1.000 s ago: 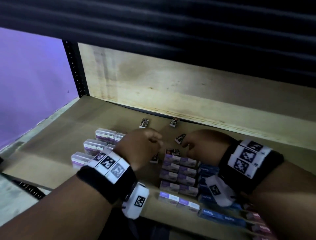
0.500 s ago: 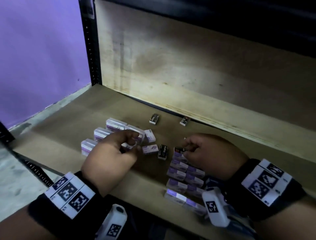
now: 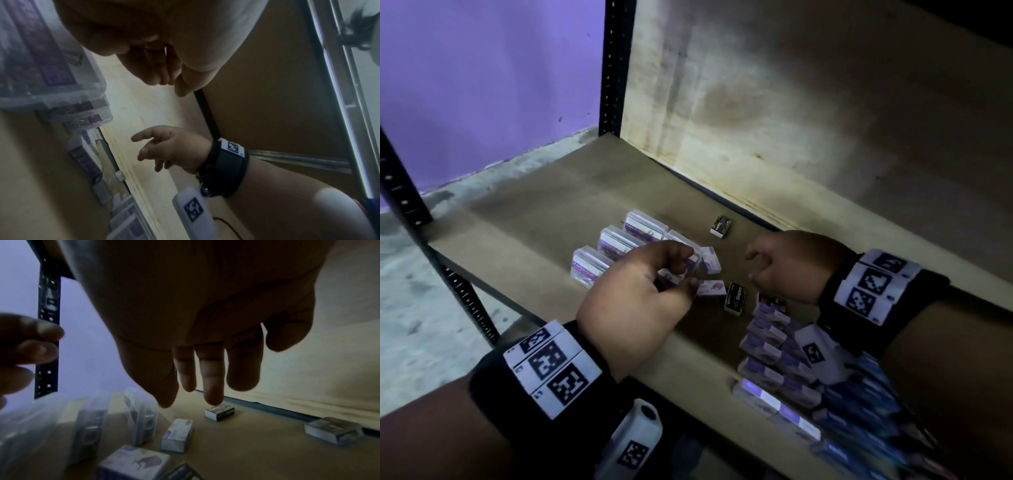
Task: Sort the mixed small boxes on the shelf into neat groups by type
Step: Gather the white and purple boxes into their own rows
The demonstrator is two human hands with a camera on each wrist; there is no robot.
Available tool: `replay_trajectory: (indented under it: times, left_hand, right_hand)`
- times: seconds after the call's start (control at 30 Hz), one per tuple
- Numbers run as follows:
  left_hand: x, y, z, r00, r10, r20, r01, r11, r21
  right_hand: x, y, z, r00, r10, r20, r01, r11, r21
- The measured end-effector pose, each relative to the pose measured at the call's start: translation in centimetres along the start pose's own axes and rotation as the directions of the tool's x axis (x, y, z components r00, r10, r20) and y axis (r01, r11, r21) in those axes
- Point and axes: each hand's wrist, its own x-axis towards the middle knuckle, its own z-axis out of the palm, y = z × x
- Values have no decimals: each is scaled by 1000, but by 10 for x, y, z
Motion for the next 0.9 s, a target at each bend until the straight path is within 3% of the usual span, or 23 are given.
replay_trajectory:
  times: [0.13, 0.47, 0.77, 0.9]
  left_hand:
    - [0, -4, -1, 1000, -21, 1, 21, 1000, -14]
    - [-2, -9, -3, 1000, 4, 9, -3, 997, -72]
    - [0, -13, -5, 999, -40, -3, 40, 997, -61]
    - [0, -12, -6, 1000, -17, 15, 18, 998, -53]
  right_hand:
    - [33, -9, -3, 996, -76, 56, 82, 988, -131]
    - [81, -28, -1, 951, -240, 194, 275, 944, -184]
    - [100, -32, 14, 922, -291, 254, 326, 940, -106]
    - [107, -31, 14, 918, -264, 295, 330, 922, -203]
